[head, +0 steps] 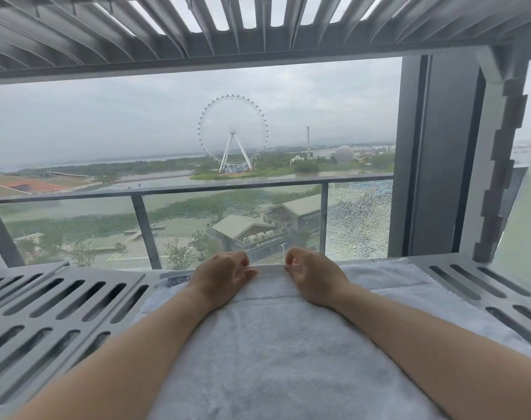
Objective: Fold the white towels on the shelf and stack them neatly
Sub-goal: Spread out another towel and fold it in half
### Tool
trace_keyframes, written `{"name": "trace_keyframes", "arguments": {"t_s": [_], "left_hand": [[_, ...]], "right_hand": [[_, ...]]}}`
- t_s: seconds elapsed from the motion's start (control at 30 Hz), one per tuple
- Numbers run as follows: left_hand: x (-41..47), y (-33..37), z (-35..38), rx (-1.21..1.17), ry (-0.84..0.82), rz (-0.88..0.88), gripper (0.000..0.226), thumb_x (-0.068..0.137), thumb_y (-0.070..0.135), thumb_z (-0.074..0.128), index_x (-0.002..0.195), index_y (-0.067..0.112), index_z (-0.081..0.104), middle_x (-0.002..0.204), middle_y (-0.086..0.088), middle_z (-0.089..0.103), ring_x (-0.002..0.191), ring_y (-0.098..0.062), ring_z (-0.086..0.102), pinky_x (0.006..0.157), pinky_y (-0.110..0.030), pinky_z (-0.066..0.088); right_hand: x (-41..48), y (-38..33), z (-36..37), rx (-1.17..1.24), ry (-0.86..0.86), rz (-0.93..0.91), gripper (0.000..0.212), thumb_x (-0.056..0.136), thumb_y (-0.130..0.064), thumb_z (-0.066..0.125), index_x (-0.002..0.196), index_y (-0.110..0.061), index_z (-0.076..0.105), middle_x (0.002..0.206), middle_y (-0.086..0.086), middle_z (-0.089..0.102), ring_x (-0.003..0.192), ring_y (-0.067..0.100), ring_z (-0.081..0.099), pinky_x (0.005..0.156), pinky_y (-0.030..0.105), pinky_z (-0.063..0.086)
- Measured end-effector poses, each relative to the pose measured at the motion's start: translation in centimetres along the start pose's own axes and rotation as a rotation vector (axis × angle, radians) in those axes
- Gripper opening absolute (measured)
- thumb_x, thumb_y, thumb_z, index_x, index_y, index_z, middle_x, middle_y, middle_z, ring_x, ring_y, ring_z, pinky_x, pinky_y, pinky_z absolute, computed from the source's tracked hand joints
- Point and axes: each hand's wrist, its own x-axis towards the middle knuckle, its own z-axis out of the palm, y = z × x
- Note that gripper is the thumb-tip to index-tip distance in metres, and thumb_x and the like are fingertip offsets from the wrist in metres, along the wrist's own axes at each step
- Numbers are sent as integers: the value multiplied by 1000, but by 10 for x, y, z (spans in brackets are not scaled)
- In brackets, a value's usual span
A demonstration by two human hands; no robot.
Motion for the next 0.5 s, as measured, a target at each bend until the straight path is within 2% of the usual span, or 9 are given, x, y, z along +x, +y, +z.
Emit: {"name": "trace_keyframes", "arguments": {"t_s": [0.13, 0.27, 0.4, 0.5], "left_hand": [[0, -1, 1, 45, 38, 28, 22, 92, 41, 50, 92, 19, 45, 86, -3, 64, 68, -15, 51, 61, -27, 38], [1, -2, 3, 94, 77, 62, 22, 93, 42, 44, 88, 23, 34, 82, -3, 63, 63, -17, 48, 58, -28, 33], [2, -3, 3, 109, 50, 93, 27, 96, 42, 39, 99, 17, 49, 96, -3, 62, 83, -23, 58, 64, -28, 36], [3, -4, 4, 188, -49, 57, 42, 96, 47, 31, 92, 15, 59, 89, 0, 45, 91, -21, 53, 73, -30, 40]], "right_hand": [[0, 1, 0, -10, 9, -24, 7, 92, -28, 49, 94, -22, 52, 106, 4, 59, 100, 25, 51, 85, 37, 42], [1, 1, 2, -51, 40, -37, 12, 93, -27, 47, 99, -18, 52, 109, 4, 57, 104, 23, 47, 86, 36, 39], [1, 1, 2, -43, 46, -46, 13, 92, -27, 48, 103, -20, 51, 109, 4, 56, 107, 24, 47, 88, 36, 39], [0, 3, 0, -74, -35, -34, 25, 92, -32, 45, 116, -26, 51, 115, 4, 53, 115, 23, 42, 95, 40, 36]]}}
